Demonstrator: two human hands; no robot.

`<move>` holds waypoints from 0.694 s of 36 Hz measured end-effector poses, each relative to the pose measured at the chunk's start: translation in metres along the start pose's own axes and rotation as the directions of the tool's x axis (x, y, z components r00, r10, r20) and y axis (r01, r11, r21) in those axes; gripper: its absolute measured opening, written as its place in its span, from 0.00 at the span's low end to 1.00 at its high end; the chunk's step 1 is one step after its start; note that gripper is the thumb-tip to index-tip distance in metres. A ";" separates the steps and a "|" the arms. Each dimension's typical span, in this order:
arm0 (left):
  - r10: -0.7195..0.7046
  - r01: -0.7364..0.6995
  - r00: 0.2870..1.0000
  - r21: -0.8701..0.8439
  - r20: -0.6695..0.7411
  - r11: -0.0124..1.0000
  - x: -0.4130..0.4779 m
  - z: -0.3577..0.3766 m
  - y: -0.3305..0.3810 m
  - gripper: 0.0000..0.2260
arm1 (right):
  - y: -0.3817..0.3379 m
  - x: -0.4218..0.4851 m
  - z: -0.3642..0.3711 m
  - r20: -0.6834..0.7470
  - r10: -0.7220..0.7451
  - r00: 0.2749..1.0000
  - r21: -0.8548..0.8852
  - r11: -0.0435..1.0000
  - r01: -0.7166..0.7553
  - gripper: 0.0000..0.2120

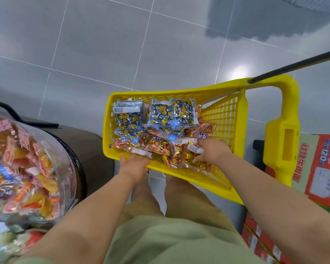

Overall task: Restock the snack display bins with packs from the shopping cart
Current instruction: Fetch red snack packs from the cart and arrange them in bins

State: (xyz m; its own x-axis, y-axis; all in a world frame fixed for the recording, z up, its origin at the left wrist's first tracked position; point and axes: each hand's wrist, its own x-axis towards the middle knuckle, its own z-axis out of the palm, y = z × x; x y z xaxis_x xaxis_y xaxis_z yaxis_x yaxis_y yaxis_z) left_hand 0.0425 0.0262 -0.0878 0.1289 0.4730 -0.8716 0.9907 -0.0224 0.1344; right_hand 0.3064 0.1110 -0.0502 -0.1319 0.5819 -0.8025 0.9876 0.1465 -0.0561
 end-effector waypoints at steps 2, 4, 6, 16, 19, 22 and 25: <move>-0.005 0.005 1.000 -0.027 0.001 1.000 0.001 -0.002 0.000 0.17 | 0.002 -0.005 -0.007 -0.079 -0.027 0.996 0.120 0.992 0.036 0.22; -0.031 0.033 0.999 -0.079 0.027 0.996 0.003 -0.007 0.000 0.17 | 0.002 -0.010 -0.013 -0.104 -0.032 0.994 0.363 0.929 0.068 0.17; -0.015 0.026 0.997 -0.140 0.075 0.990 0.003 -0.018 0.002 0.18 | -0.004 -0.015 -0.020 -0.076 -0.035 0.997 0.584 0.808 0.073 0.16; 0.142 0.057 0.988 -0.998 0.062 0.042 -0.019 -0.074 0.010 0.13 | -0.057 -0.005 -0.009 0.085 -0.248 0.965 0.773 0.628 0.093 0.20; 0.059 0.102 0.992 -0.984 0.112 0.144 -0.014 -0.065 0.001 0.11 | -0.065 0.001 -0.001 0.085 -0.245 0.966 0.819 0.570 0.072 0.19; -0.003 0.133 0.991 -0.982 0.134 0.132 -0.010 -0.056 -0.004 0.10 | -0.059 0.010 0.011 0.073 -0.137 0.988 0.850 0.526 0.010 0.18; -0.102 0.140 0.985 -0.990 0.138 0.014 -0.010 -0.049 -0.007 0.05 | -0.041 0.026 0.026 -0.060 0.081 0.995 0.704 0.710 -0.015 0.11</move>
State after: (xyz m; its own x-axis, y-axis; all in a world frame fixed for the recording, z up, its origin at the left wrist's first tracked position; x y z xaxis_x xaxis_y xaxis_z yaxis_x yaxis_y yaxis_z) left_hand 0.0317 0.0643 -0.0569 0.0317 0.3471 -0.9373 -0.0119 0.9378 0.3469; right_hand 0.2649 0.0992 -0.0846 -0.0564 0.6386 -0.7674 0.7629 -0.4683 -0.4457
